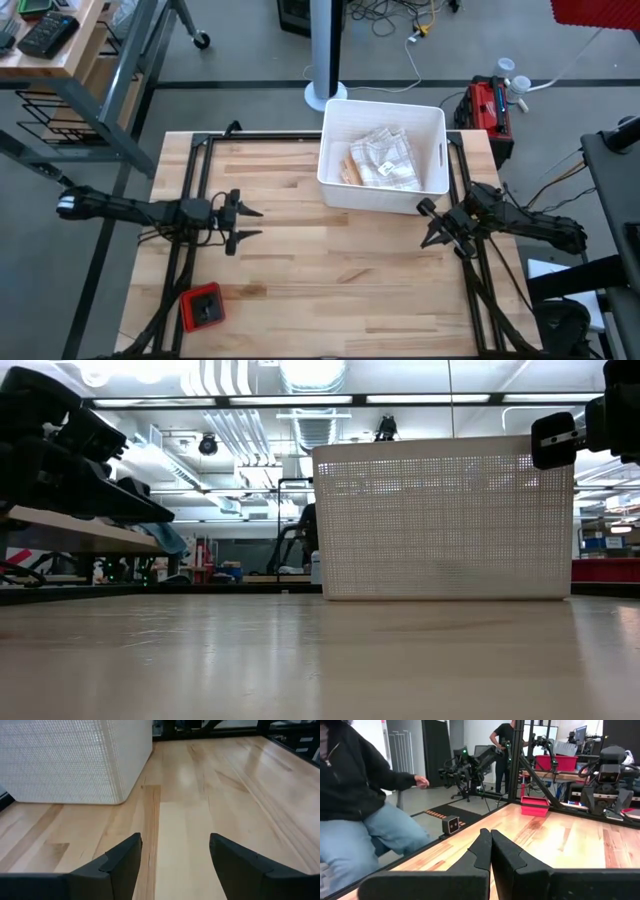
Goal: Fold towel
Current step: Return to Home Position
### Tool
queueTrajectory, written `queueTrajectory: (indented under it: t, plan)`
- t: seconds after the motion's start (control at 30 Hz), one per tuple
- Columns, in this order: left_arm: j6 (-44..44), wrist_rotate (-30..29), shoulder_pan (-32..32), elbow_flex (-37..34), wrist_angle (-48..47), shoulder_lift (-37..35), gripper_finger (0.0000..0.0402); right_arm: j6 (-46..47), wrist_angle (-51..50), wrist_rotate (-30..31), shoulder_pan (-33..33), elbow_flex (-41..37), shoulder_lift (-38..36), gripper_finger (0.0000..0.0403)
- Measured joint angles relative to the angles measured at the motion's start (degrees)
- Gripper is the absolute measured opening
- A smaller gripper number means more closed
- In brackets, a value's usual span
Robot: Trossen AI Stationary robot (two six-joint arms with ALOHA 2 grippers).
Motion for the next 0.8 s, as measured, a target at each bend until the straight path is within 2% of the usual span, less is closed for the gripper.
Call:
queueTrajectory:
  t: [0.47, 0.8]
  plan:
    - [0.01, 0.0, 0.0, 0.0, 0.01, 2.53, 0.0247, 0.0, 0.02, 0.0, 0.0, 0.09, 0.0, 0.0]
    - [0.0, 0.0, 0.0, 0.0, 0.0, 3.68, 0.023, 0.0, 0.02, 0.0, 0.0, 0.09, 0.0, 0.0]
